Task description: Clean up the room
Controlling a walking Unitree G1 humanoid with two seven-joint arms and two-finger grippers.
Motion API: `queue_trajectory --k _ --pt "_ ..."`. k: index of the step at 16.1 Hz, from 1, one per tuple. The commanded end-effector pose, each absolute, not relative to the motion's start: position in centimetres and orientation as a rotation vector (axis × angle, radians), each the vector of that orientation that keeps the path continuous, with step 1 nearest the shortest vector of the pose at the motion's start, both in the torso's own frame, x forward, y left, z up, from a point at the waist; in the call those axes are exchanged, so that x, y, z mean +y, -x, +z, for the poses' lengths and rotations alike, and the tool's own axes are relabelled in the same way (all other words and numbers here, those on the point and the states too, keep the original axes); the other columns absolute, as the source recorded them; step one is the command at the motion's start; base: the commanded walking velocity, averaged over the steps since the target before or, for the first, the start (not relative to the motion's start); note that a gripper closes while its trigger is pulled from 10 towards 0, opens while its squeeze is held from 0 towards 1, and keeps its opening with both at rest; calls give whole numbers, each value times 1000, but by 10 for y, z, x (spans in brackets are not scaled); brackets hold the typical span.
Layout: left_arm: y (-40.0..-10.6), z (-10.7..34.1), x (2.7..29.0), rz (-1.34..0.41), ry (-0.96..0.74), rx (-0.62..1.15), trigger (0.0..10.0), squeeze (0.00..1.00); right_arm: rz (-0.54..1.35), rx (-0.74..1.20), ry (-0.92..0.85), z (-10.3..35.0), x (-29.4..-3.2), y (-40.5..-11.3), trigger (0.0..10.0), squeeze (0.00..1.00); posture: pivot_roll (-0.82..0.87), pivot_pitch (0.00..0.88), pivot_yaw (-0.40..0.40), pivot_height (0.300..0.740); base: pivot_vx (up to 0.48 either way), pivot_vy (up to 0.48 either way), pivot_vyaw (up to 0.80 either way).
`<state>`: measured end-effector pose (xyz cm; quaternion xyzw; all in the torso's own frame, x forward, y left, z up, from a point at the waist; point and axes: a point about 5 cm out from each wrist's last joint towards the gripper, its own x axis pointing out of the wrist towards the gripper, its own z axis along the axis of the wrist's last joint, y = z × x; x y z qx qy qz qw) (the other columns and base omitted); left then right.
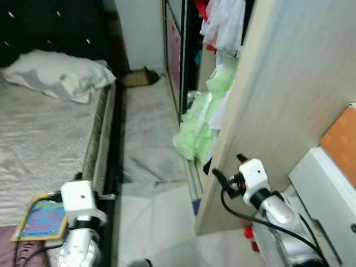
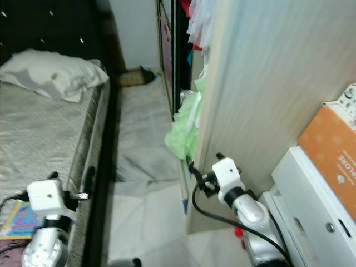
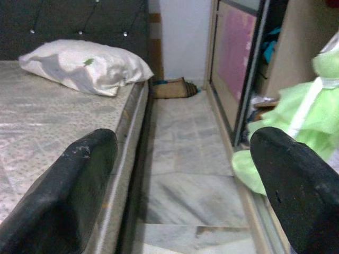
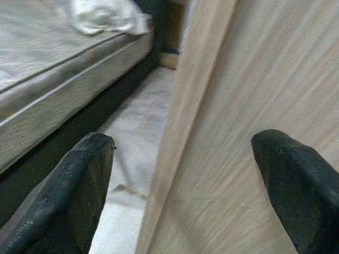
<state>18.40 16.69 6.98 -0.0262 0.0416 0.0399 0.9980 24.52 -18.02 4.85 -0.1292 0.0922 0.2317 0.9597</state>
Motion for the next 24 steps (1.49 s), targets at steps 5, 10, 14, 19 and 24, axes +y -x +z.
queue_trajectory --k 5,10,14,19,24 --pt "-186 71 167 58 28 88 10000 0 715 279 212 41 -163 -241 10000 0 -36 0 -12 740 0 0 800" --pt "-187 70 169 57 18 88 10000 0 868 377 205 24 -168 -224 10000 0 -33 0 -10 740 0 0 800" --pt "-188 71 170 60 8 84 10000 0 783 278 222 23 -152 -245 10000 0 -25 0 -6 740 0 0 800" --pt "-188 70 174 87 -23 82 10000 0 625 78 166 66 -142 -276 10000 0 -16 0 -6 740 0 0 800" --pt "-192 72 173 118 -38 74 10000 0 500 13 97 86 -139 -290 10000 0 -22 0 -4 740 0 0 800"
